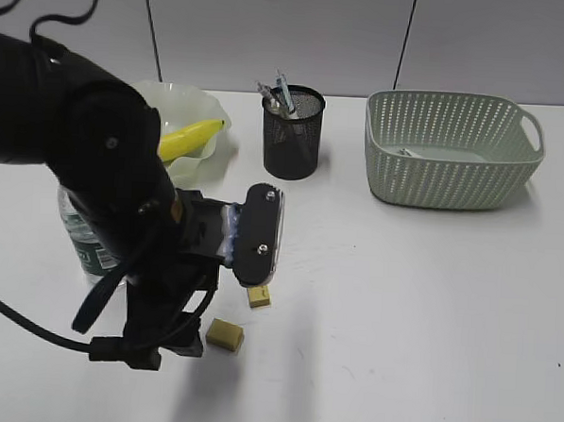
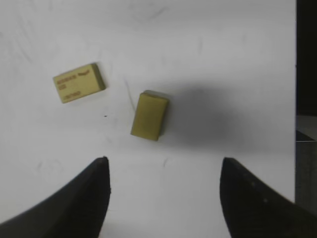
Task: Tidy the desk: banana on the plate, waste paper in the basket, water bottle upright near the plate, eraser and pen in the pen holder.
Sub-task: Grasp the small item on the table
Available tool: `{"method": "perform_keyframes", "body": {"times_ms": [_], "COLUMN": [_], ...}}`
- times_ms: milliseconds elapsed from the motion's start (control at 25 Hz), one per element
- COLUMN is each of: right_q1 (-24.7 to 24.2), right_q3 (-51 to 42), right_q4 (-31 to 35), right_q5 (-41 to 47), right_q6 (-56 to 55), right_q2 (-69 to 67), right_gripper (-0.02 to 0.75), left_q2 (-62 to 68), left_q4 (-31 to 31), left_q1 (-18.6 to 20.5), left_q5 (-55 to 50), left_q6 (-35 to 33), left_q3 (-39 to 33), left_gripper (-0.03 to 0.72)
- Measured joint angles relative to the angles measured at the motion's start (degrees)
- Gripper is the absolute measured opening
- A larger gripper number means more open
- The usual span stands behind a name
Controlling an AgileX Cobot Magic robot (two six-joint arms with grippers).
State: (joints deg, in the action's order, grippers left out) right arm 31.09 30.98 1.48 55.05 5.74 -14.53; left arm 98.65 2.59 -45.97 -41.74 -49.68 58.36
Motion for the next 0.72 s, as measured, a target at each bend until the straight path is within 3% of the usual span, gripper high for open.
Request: {"method": "perform_keyframes", "body": {"times_ms": [320, 720], "right_q1": [0.0, 0.0], "right_q3": [-1.2, -2.6], "right_q4": [3.3, 5.3], "right_q5": [-4.6, -8.9], "right_q6": [4.3, 5.2], "right_q2": [1.0, 9.1], "right_gripper": [0.57, 0.489], "left_q2": [4.0, 7.2], "left_q4": [1.2, 1.3], "left_q1": [-0.9, -2.3], "left_q5": [1.0, 0.7], "left_q6": [-0.6, -1.1], "left_q3": [1.0, 3.4], "left_gripper": [0.537, 0.549]}}
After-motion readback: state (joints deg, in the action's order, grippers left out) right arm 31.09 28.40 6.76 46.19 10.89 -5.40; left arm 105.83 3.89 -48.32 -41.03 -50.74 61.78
